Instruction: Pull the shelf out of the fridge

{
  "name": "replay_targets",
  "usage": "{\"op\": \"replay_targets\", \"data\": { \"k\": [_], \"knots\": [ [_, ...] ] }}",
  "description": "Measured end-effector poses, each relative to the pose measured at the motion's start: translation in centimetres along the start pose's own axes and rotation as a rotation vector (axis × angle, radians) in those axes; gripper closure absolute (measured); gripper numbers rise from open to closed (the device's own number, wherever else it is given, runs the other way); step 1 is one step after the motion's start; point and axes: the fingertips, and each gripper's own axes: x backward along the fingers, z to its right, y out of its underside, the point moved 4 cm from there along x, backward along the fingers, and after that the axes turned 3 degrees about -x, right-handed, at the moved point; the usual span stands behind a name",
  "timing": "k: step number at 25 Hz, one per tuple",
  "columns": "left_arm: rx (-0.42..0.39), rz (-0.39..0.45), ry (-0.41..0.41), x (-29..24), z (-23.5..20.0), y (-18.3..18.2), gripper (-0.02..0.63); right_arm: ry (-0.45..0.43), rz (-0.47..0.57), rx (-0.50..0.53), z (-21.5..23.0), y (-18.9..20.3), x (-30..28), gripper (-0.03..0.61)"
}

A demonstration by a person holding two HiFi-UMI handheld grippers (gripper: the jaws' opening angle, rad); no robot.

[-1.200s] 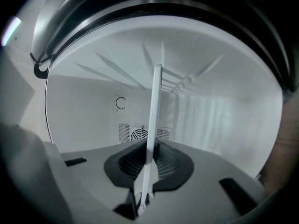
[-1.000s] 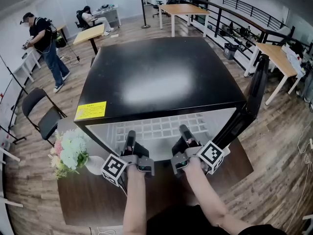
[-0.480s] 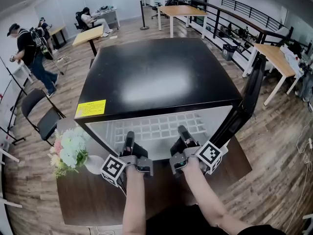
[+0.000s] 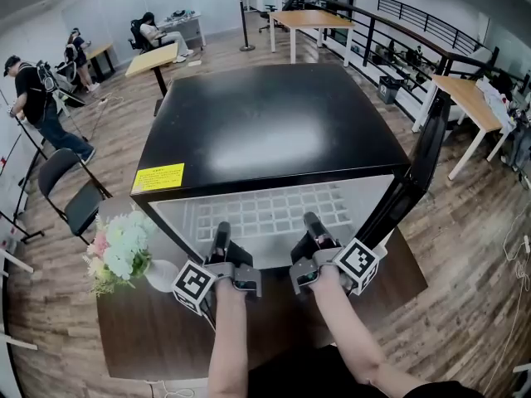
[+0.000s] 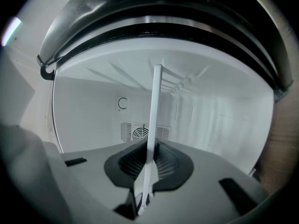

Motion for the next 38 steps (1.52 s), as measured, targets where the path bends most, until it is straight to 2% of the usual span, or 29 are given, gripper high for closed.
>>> {"op": "replay_targets", "data": {
  "k": [4, 10, 38],
  "knots": [
    [-0.005, -0.004, -0.006, 0.2, 0.2, -1.4, 0.581, -0.001, 0.001, 0.002, -0.7, 1.2, -0.6, 0.561],
    [0.0, -0.004, -0.007, 0.7, 0.0, 0.3, 0.581, -0.001, 0.0, 0.0, 0.0, 0.1, 0.7, 0.561],
    [0.014, -0.001, -0.01, 2.4, 1.1, 0.6, 0.583, -0.002, -0.006, -0.007, -0.9, 0.6, 2.4, 0.563]
  ]
}}
